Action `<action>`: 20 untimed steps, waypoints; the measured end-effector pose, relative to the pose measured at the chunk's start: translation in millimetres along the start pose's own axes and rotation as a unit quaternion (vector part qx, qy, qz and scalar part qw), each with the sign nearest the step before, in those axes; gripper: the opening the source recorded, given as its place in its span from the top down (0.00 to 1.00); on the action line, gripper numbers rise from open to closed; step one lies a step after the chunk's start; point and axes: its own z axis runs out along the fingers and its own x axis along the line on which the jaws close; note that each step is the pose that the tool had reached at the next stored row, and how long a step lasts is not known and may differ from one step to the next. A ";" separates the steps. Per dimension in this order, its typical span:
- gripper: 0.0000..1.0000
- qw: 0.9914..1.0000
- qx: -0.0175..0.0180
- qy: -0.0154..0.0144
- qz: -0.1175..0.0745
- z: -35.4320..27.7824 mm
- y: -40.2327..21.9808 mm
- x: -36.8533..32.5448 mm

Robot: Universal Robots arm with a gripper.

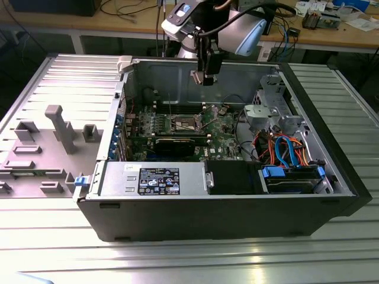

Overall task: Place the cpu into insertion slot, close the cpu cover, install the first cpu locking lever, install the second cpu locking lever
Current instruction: 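Place the cpu into insertion slot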

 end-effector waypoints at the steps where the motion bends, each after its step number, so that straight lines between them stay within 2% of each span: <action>1: 0.45 1.000 0.000 0.000 0.004 0.0 0.0 0.0; 8: 0.45 0.999 0.000 -0.002 0.033 0.0 0.0 0.0; 14: 0.45 0.998 -0.001 -0.003 0.056 0.0 0.0 0.0; 20: 0.45 0.997 -0.001 -0.005 0.079 0.0 0.0 0.0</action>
